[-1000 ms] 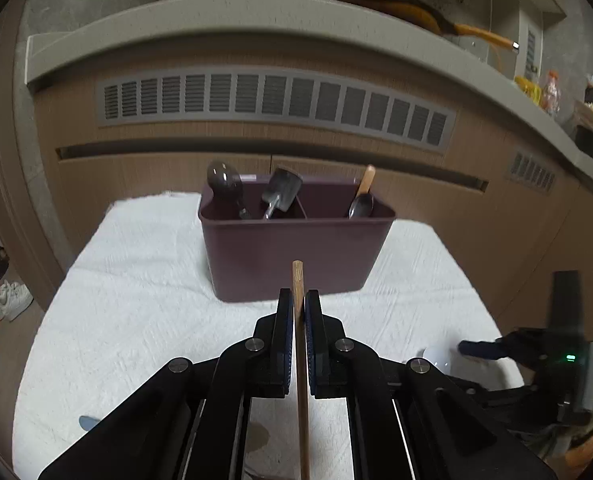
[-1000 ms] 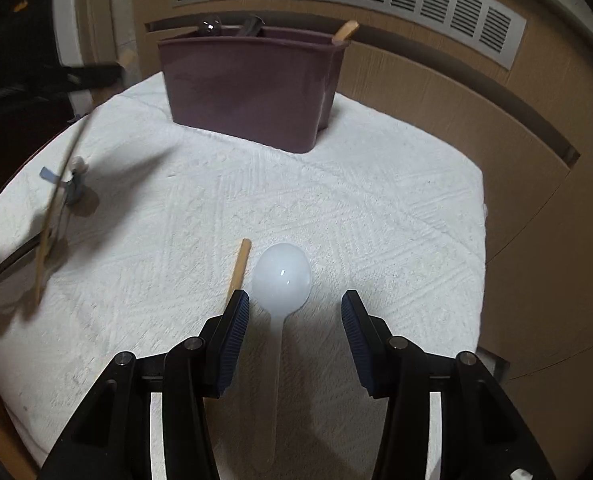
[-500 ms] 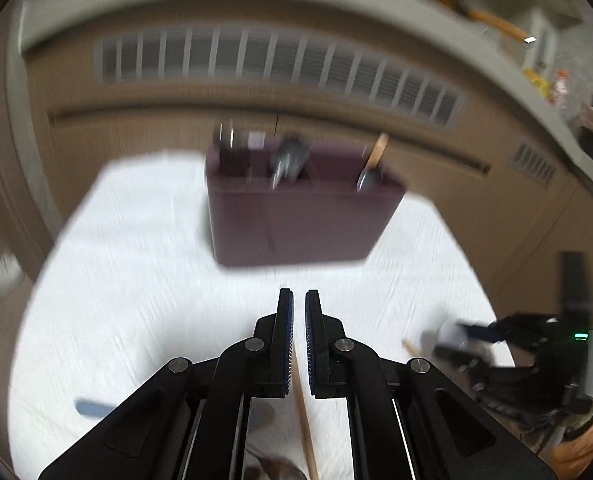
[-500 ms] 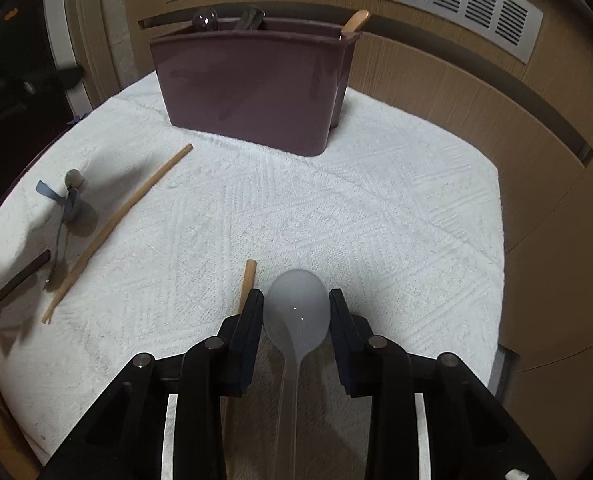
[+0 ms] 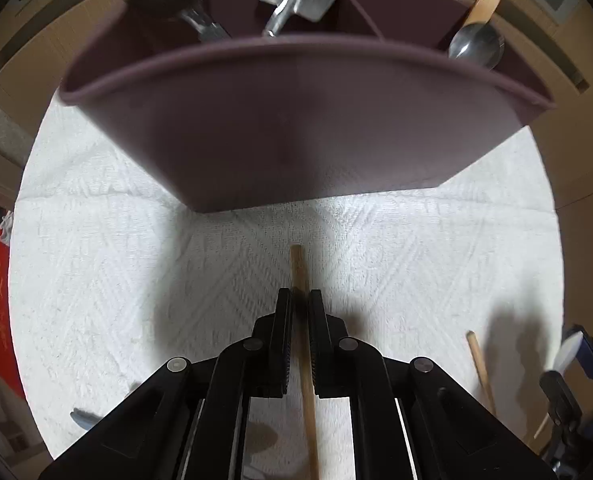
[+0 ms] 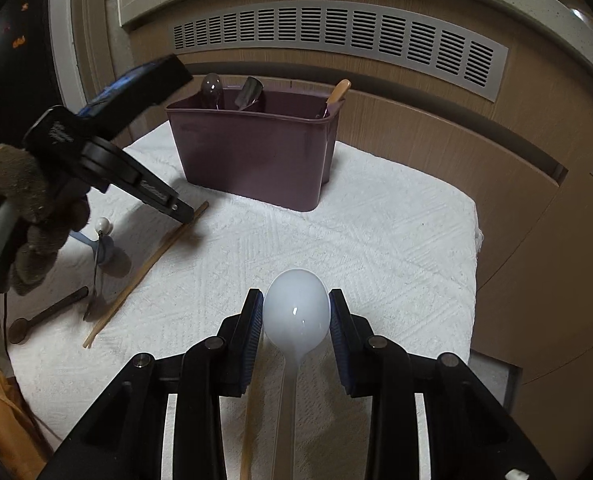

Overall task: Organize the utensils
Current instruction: 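Lift the chopstick with the left tool while the right tool lifts the white spoon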

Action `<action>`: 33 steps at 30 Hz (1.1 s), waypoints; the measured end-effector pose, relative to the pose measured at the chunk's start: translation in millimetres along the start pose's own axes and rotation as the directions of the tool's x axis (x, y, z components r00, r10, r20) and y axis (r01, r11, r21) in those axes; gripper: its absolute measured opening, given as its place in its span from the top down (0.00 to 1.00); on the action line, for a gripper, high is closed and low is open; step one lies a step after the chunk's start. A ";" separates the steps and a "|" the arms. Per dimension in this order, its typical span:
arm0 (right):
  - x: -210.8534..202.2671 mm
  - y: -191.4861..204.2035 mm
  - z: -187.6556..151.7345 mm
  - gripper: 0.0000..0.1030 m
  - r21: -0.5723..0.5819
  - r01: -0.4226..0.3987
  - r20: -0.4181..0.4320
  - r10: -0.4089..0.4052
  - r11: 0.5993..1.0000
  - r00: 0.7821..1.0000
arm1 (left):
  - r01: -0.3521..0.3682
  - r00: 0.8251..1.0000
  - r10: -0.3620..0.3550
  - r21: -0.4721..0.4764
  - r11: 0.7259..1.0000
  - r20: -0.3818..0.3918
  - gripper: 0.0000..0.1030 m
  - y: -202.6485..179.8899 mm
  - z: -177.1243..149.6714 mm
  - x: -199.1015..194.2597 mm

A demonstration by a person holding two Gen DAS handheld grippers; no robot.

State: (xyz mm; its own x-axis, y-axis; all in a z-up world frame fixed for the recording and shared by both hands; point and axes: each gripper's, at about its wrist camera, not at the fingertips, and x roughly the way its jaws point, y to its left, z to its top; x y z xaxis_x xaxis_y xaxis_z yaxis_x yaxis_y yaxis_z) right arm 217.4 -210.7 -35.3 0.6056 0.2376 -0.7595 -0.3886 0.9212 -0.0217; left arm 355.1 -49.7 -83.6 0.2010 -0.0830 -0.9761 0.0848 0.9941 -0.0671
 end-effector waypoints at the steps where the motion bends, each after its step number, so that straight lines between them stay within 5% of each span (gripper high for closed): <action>1: 0.6 -1.0 -1.2 0.70 0.005 -0.001 -0.002 0.001 1.000 1.000 | -0.006 1.000 0.006 0.003 1.000 0.008 0.91 -1.9 0.7 0.2; 9: 5.5 -6.0 -7.0 0.70 0.022 -0.006 -0.014 0.006 1.000 1.000 | 0.009 0.999 -0.013 0.062 0.998 0.053 0.83 -8.6 -3.5 -1.1; 13: 4.4 -4.4 -4.0 0.70 0.025 -0.013 -0.009 0.013 1.000 1.000 | 0.139 0.989 -0.142 0.076 0.987 0.038 0.44 -13.6 -13.5 -0.9; 14: 3.9 -3.5 -3.0 0.70 0.022 -0.015 -0.008 0.015 1.000 1.000 | 0.157 0.987 -0.160 0.070 0.985 0.033 0.42 -14.4 -13.3 -0.3; 18: -0.8 -1.7 -1.6 0.70 0.018 -0.017 0.001 0.017 1.000 1.000 | 0.086 0.993 -0.091 0.069 0.994 0.081 0.51 -25.7 -22.8 -2.7; 20: -5.9 -2.0 -3.1 0.70 0.020 -0.015 0.010 0.014 1.000 1.000 | 0.081 0.990 -0.085 0.042 0.996 0.112 0.64 -18.9 -27.8 -4.3; 22: -7.8 -2.3 -3.8 0.70 0.020 -0.008 0.012 0.008 1.000 1.000 | 0.099 0.987 -0.096 -0.015 0.995 0.126 0.91 -3.0 -31.2 -6.4; 27: -12.9 -1.8 -3.5 0.70 0.030 0.009 0.023 -0.010 0.999 1.000 | 0.120 0.973 -0.111 -0.035 0.992 0.205 0.95 16.8 -53.5 -12.6; 31: -23.6 -1.7 -3.2 0.70 0.058 0.026 0.069 -0.030 0.998 0.997 | 0.171 0.915 -0.147 -0.030 0.985 0.376 0.95 20.0 -92.9 -44.9; 33: -29.2 -4.0 -1.6 0.70 0.078 0.019 0.094 -0.026 0.997 0.995 | 0.176 0.860 -0.155 0.001 0.984 0.487 0.95 17.3 -113.9 -74.4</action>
State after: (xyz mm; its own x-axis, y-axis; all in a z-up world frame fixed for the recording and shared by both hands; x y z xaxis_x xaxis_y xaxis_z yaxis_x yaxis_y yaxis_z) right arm 200.2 -221.8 -14.1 0.6781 0.2416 -0.6941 -0.3220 0.9466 0.0149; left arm 230.5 -18.4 -35.7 0.6346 -0.2588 -0.7282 0.1200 0.9638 -0.2380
